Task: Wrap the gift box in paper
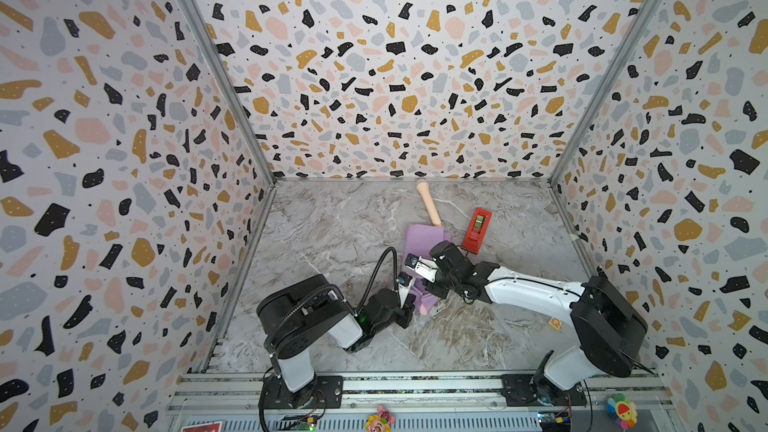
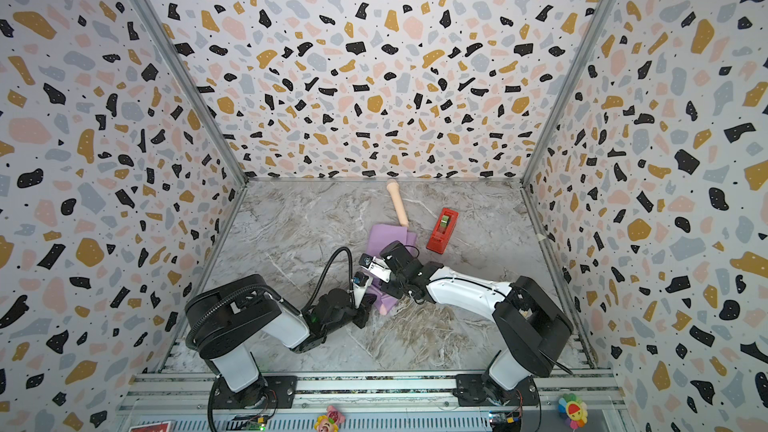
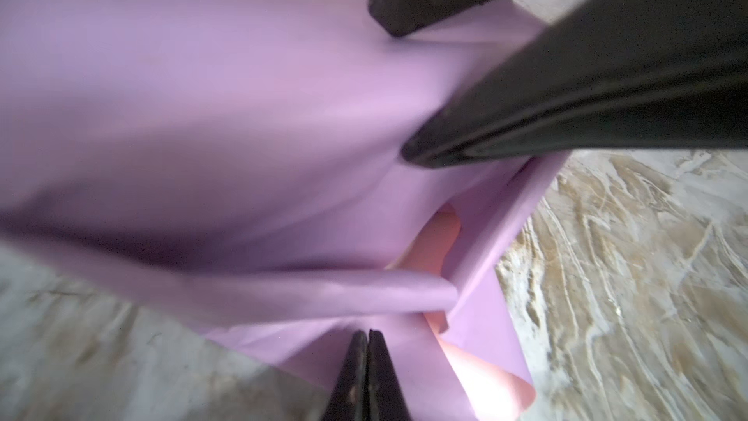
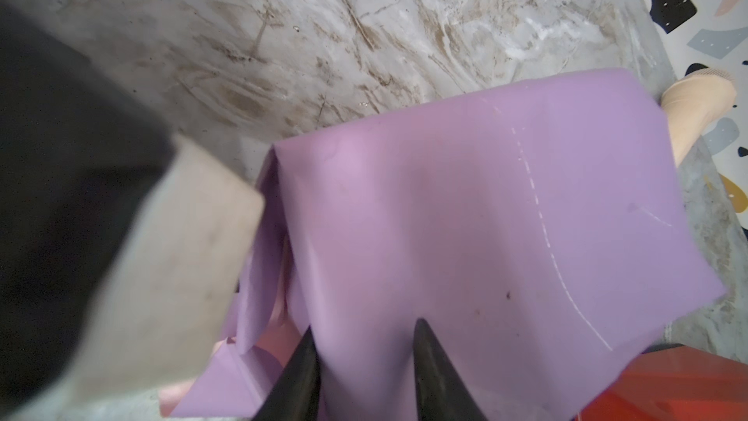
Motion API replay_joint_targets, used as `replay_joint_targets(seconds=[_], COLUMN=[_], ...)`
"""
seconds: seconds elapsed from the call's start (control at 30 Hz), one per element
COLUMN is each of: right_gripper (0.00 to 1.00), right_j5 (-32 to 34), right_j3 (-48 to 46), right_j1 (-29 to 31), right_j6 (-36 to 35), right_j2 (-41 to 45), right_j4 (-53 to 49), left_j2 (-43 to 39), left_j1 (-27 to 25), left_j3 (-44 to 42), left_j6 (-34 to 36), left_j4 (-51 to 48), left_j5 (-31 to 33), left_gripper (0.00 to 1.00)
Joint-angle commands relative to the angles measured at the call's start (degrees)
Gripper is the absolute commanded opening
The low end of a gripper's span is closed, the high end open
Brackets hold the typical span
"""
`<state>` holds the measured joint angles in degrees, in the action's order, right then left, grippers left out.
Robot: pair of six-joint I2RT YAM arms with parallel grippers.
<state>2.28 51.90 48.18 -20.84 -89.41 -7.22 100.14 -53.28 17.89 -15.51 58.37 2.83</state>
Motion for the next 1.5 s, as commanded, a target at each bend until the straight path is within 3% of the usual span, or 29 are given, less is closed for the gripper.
replay_joint_targets(seconds=[0.0, 0.33, 0.67, 1.1, 1.47], right_gripper=[0.36, 0.36, 0.36, 0.36, 0.35], right_j5=[-0.63, -0.59, -0.72, -0.37, -0.47], right_j3=[-2.25, -2.21, -2.23, -1.98, -1.87], right_j1=[-1.1, -1.07, -1.07, -1.07, -1.07], right_j6=[2.84, 3.09, 3.17, 3.17, 3.23], right_j2=[-3.06, -2.85, -3.2, -3.62, -3.8], right_j4=[-9.2, -9.47, -9.35, -9.51, -9.56], left_j2=[-0.7, 0.25, -2.19, -11.66, -10.44], left_j1=[-1.19, -5.7, -6.31, -4.42, -0.34], left_j3=[-2.17, -0.96, -3.12, -5.55, -4.61], left_j6=[2.58, 4.76, 4.01, -1.31, -1.01], left_j4=[-2.03, -4.33, -1.15, 3.5, 0.44], left_j5=[-0.63, -0.98, 0.6, 1.69, 4.68], left_gripper=[0.05, 0.06, 0.03, 0.16, 0.03])
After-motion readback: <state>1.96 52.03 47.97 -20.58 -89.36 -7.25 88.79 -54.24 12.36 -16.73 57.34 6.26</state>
